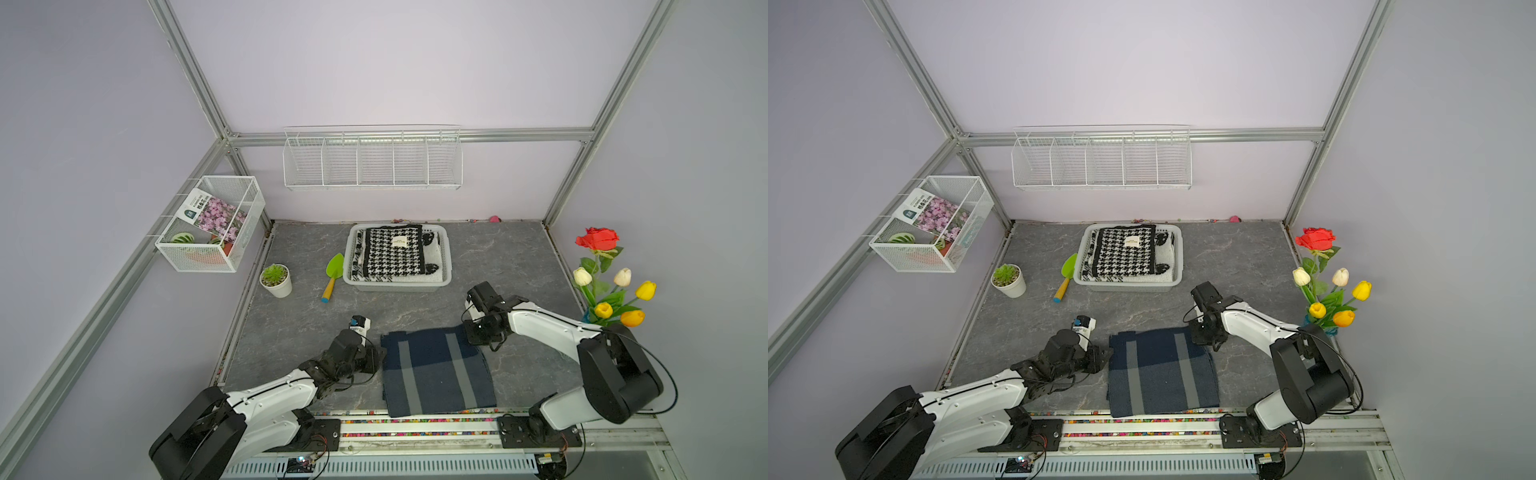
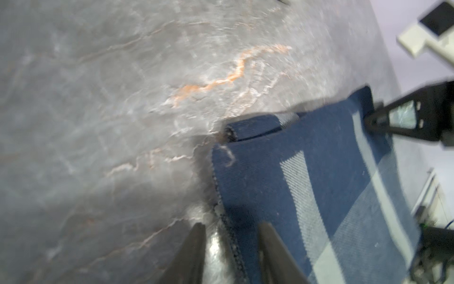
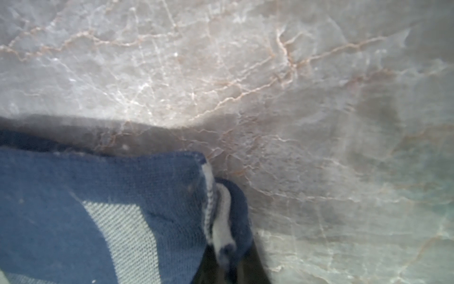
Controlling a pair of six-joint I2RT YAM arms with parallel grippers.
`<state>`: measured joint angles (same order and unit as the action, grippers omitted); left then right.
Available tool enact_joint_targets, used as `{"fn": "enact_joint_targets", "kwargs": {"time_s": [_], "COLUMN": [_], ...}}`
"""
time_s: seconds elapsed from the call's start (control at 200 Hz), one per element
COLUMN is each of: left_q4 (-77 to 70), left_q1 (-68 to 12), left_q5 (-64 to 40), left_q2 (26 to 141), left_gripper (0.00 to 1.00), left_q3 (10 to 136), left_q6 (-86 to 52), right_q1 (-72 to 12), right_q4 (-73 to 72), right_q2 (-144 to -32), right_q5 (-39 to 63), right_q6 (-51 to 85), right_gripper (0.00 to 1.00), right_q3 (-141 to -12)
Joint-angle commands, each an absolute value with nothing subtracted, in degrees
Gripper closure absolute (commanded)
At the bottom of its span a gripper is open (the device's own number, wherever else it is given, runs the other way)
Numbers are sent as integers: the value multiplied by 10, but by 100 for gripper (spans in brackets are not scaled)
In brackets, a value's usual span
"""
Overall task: Put the folded scarf in the basket
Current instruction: Pick up the scarf at the center of the board.
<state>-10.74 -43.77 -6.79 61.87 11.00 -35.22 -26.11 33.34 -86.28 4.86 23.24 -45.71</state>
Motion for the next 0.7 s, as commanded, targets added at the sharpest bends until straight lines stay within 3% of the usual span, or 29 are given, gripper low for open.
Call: {"fn": "enact_joint_targets", "kwargs": {"time_s": [0.0, 0.185, 0.395, 0.57, 0.695], "left_q4": [-139, -196, -290, -372, -428], "left_q1": [-442, -444, -445, -446, -446], "left_q5": [-56, -42, -93, -142, -197], "left_q2": [618, 641, 801, 962, 1052], "left_gripper": [49, 32, 36, 53, 90], "left_q3": [95, 67, 118, 154, 178], "left_q6": [-367, -379, -379, -374, -370], "right_q1": [-258, -258, -258, -259, -263], "right_q4": [333, 305, 277, 260, 248], "right_q2": [-871, -876, -861, -849, -835], "right_q5": [45, 50, 66, 86, 89], "right_q6": [233, 229, 222, 215, 214], "right_gripper": [100, 100, 100, 100, 100], "right_q3": [-438, -432, -412, -403, -397]}}
